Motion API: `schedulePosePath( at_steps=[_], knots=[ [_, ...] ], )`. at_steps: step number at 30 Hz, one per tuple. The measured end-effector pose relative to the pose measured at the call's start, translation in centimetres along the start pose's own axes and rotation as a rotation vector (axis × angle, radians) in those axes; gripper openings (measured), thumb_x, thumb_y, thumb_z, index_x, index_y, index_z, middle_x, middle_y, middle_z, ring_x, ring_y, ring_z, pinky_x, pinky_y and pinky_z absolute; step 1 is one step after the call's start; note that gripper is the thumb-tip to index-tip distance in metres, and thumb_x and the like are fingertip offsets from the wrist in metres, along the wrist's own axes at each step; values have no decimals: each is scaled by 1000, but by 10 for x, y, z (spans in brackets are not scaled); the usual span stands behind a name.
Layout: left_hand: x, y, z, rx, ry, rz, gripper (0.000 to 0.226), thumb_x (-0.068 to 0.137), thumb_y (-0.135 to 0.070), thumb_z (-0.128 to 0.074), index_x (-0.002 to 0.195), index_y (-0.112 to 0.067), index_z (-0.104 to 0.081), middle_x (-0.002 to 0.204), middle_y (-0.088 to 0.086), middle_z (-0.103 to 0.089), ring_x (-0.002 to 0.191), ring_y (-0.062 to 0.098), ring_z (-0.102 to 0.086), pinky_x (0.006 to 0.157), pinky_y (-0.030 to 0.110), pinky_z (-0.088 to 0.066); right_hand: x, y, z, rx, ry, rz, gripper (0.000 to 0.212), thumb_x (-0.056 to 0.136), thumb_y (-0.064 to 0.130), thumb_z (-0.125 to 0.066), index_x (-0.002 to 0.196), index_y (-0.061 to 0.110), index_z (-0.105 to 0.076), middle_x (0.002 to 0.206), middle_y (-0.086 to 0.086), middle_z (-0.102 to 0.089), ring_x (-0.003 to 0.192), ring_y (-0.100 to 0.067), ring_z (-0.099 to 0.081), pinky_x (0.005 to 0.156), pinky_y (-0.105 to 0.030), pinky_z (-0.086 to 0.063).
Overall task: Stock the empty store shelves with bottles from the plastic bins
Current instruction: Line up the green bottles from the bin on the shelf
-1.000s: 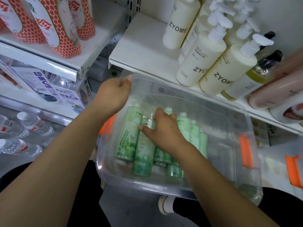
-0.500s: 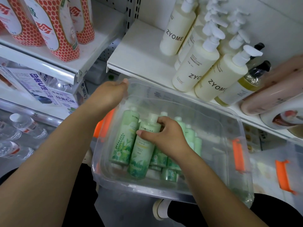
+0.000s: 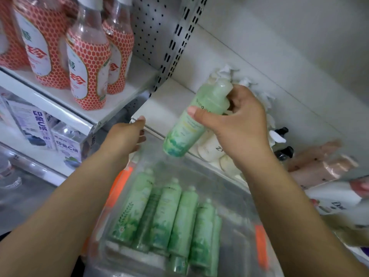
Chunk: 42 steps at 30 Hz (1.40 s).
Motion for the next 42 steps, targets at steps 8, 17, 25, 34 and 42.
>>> schedulePosePath(
  at_steps=[8,17,25,34,42],
  knots=[
    [4,-3,-5,-163,45,32,34,95,-42,-63,112,-13,-65,117,9,-69,106,22,-67,82,36,-49,97,-21,-29,-187,39,105,92,59,28,-95,135,37,-44,103,1,-64,93,-12,-67,88,-32,-58],
    [9,-3,4,-220,41,67,49,93,-45,-64,127,-10,-58,120,6,-63,102,24,-66,80,35,-48,137,-16,-41,-645,367,135,66,67,41,-90,124,35,-56,117,10,-55,101,-13,-61,73,-30,-59],
    [11,-11,16,-240,4,61,18,94,-39,-66,101,-24,-58,103,6,-53,93,24,-55,84,39,-44,190,-18,-60,-693,324,149,59,71,35,-89,120,27,-56,117,3,-58,97,-16,-60,60,-21,-45],
    [13,-10,11,-33,-42,-54,83,90,-52,-65,156,-18,-27,153,3,-43,138,27,-43,114,42,-35,257,-28,-65,-1008,314,159,74,79,36,-84,140,13,-48,137,-17,-44,120,-30,-53,89,-25,-42],
    [13,-13,3,92,-9,-64,86,92,-56,-59,157,-12,-24,161,4,-32,146,25,-33,110,40,-32,276,-45,-57,-1112,261,126,75,85,34,-79,145,9,-42,143,-21,-30,124,-37,-50,110,-35,-41]
  ],
)
Point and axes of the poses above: each hand's wrist, its own x-axis towards the middle knuckle, its own z-axis out of the back of the hand, y = z × x, the point moved 5 cm from there along x, towards the middle knuckle
